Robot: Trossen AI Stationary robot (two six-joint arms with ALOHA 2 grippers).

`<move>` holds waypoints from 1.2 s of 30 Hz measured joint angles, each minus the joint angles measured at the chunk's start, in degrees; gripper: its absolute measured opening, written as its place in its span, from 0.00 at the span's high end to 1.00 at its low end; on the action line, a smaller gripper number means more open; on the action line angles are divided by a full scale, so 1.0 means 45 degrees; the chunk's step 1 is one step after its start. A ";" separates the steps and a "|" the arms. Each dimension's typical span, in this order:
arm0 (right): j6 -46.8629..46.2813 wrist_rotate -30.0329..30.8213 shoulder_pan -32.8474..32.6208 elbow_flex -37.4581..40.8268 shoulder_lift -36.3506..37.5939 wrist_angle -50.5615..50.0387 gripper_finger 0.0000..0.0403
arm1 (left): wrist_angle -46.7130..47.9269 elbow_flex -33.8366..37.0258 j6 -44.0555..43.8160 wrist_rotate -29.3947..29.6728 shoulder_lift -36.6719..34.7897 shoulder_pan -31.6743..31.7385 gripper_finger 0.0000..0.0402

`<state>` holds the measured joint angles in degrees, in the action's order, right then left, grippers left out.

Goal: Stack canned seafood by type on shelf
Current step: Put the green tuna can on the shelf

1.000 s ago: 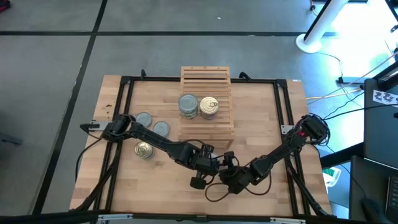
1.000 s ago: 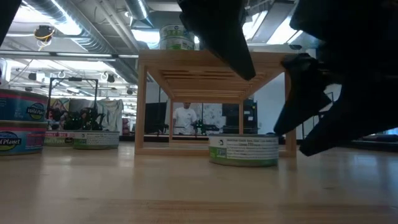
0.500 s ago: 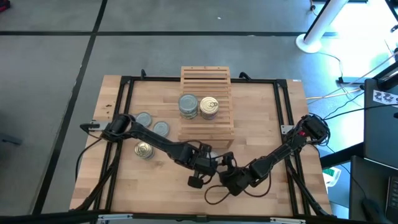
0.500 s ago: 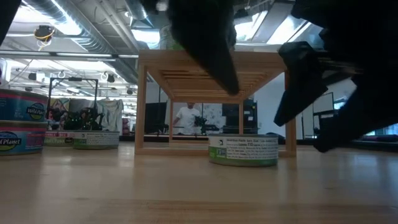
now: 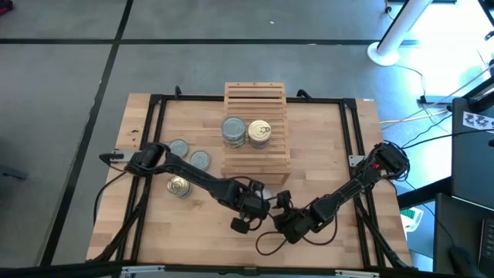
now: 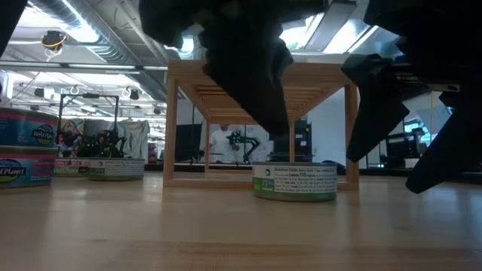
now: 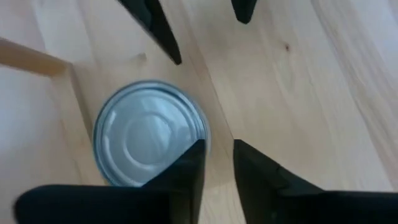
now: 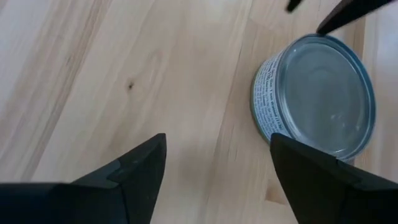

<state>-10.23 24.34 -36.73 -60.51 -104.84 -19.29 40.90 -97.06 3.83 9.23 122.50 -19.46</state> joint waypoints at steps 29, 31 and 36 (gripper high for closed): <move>0.0008 0.0004 0.0000 0.0005 0.0015 -0.0258 0.29 | 0.0026 0.0063 0.1283 0.1722 0.0855 -0.0218 0.70; 0.0008 0.0004 0.0000 0.0005 0.0015 -0.0281 0.29 | -0.0017 0.0159 0.1275 0.2029 0.0855 -0.0255 0.74; 0.0007 0.0004 0.0000 0.0005 0.0015 -0.0290 0.29 | -0.0231 0.0510 0.1233 0.2257 0.0795 -0.0283 0.88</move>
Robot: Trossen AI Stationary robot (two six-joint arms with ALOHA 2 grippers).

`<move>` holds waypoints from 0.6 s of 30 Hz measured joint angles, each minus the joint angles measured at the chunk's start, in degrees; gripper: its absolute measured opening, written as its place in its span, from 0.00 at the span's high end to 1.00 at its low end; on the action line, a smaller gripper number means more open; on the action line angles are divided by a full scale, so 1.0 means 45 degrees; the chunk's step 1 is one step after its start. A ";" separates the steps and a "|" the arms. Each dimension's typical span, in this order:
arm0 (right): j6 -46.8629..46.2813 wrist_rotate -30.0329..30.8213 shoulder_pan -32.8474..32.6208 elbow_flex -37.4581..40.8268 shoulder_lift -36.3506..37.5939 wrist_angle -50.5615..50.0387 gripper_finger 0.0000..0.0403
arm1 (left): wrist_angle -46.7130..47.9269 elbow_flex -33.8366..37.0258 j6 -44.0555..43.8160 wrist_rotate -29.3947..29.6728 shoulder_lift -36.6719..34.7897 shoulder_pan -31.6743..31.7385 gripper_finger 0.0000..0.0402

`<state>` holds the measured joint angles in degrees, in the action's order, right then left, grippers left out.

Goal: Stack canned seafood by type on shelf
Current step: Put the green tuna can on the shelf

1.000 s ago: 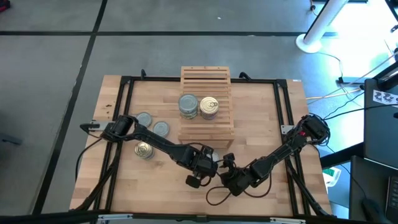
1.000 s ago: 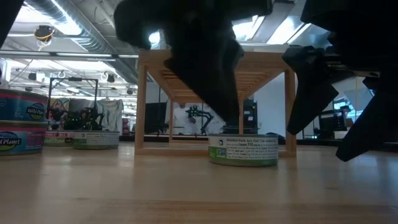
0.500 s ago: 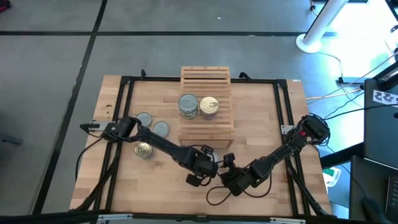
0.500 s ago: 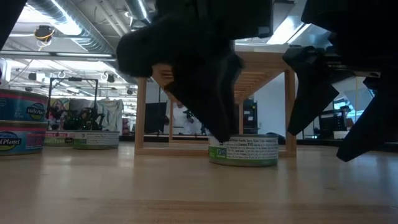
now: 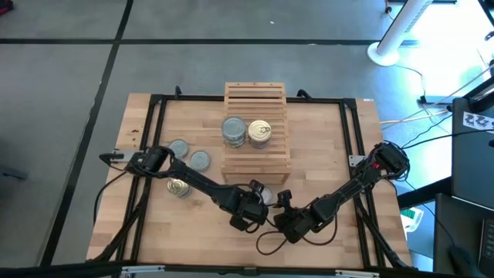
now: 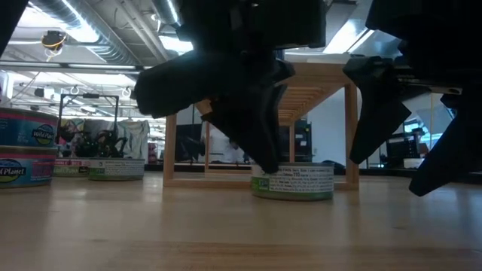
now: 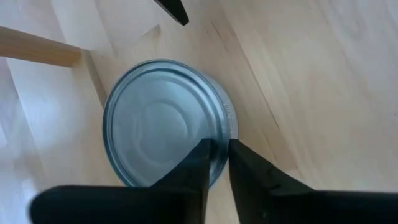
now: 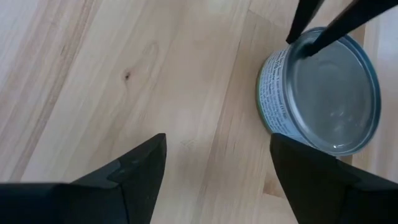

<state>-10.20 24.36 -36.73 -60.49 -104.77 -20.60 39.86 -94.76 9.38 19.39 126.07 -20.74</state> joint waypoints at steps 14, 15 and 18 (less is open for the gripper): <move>0.0001 0.0000 0.0000 0.0000 0.0000 0.0000 0.29 | -0.0179 0.0107 -0.0098 -0.0004 0.0006 -0.0122 1.00; 0.0001 0.0004 0.0000 0.0000 0.0000 0.0000 0.29 | -0.0249 0.0120 -0.0150 -0.0004 -0.0025 -0.0139 1.00; 0.0005 0.0136 0.0000 0.0000 0.0000 0.0000 0.29 | -0.0358 -0.0017 -0.0400 -0.0149 -0.0031 -0.0134 1.00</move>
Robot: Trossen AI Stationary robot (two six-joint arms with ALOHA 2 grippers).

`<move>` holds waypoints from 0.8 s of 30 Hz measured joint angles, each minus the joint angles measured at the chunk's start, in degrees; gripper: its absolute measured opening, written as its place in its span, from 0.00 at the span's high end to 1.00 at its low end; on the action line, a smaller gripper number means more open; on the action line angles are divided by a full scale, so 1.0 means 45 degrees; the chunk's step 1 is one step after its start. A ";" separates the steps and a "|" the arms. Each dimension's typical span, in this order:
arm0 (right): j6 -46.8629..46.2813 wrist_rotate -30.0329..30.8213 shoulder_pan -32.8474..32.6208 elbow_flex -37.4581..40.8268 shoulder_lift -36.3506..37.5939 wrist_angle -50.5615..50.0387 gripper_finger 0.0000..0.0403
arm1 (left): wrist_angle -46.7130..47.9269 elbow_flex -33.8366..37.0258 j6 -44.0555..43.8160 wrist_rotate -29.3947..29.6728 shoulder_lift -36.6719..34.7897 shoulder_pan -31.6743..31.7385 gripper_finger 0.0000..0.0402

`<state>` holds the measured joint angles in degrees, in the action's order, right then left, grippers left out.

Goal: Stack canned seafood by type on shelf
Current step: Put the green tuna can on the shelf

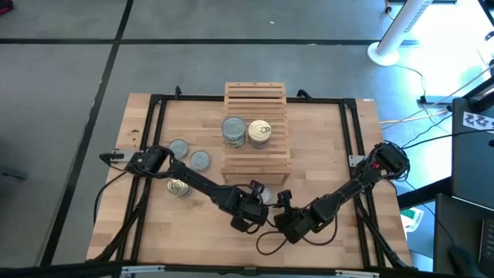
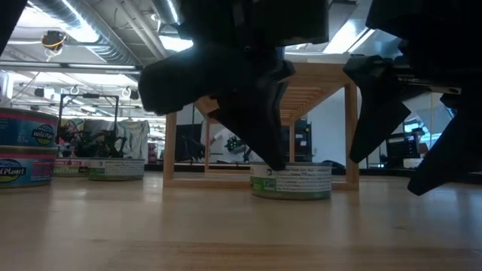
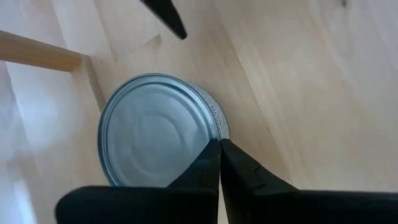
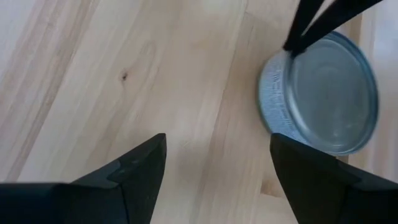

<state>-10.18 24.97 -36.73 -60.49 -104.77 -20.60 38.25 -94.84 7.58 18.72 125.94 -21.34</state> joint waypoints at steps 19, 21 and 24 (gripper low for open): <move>0.0402 0.1682 -0.0015 0.0005 0.0000 0.0338 0.29 | -0.0065 -0.0356 -0.1331 -0.1034 -0.0490 0.0015 1.00; 0.0687 0.1690 -0.0015 0.0005 0.0000 0.0509 0.29 | -0.0089 -0.0371 -0.1441 -0.1065 -0.0582 0.0024 1.00; 0.0990 0.1777 -0.0015 0.0005 0.0000 0.1000 0.29 | -0.0081 -0.0371 -0.1464 -0.1107 -0.0584 0.0024 1.00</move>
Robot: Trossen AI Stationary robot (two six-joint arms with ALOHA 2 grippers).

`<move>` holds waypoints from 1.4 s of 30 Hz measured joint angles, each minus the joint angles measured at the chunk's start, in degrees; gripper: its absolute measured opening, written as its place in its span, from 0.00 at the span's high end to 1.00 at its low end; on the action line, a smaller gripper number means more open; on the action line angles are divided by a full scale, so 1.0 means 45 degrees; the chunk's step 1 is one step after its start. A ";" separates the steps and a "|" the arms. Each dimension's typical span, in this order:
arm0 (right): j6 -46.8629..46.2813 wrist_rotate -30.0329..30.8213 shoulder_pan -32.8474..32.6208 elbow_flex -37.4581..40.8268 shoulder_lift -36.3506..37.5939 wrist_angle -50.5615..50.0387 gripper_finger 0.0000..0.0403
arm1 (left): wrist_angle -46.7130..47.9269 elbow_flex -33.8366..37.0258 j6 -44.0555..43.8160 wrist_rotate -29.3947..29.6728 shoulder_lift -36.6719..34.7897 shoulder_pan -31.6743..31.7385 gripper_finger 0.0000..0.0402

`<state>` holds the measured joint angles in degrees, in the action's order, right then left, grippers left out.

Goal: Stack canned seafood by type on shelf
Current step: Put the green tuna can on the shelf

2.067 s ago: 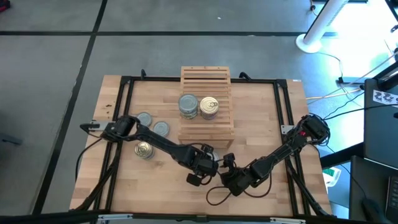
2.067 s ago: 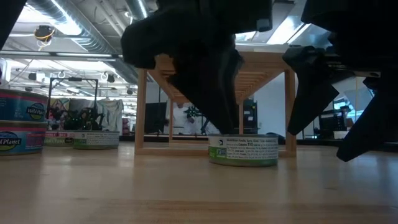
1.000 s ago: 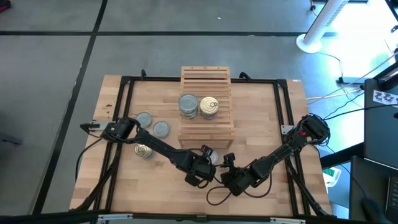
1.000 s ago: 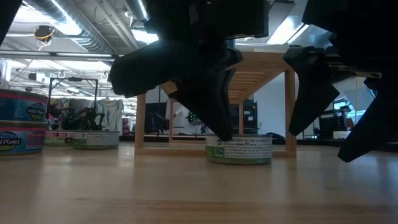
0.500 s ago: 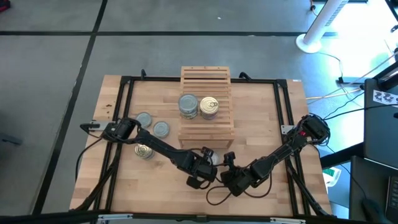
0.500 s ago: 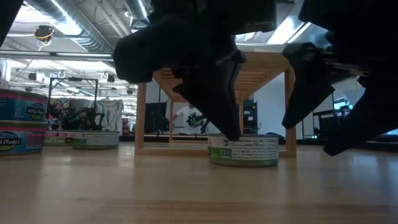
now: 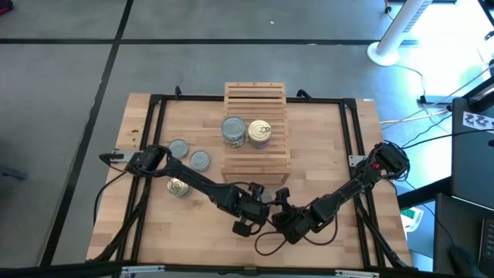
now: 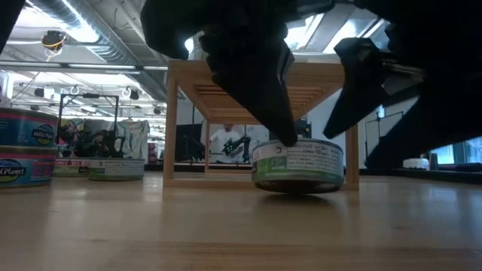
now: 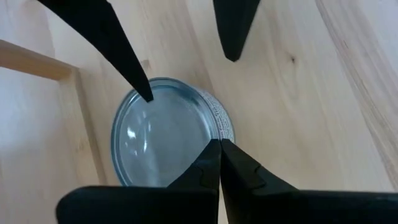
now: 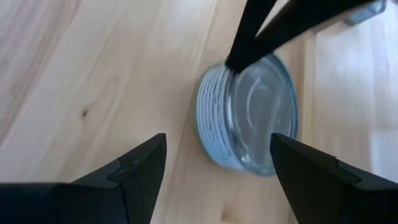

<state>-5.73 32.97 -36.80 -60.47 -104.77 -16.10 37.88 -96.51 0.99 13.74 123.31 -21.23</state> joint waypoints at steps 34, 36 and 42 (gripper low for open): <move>0.0365 0.3012 -0.0903 0.0000 -0.0942 0.0695 0.29 | -0.0971 -0.0019 -0.0860 -0.1035 -0.0034 0.0418 1.00; 0.0362 0.2983 -0.0904 0.0000 -0.0942 0.0695 0.29 | -0.0970 -0.0019 -0.0860 -0.1040 -0.0034 0.0443 1.00; 0.0354 0.2664 -0.0908 0.0000 -0.1095 0.0842 0.29 | -0.0972 -0.0019 -0.0874 -0.1038 -0.0034 0.0570 1.00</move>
<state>-4.13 44.96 -40.88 -60.47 -109.70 -12.31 33.51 -96.60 -2.94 9.07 123.15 -18.67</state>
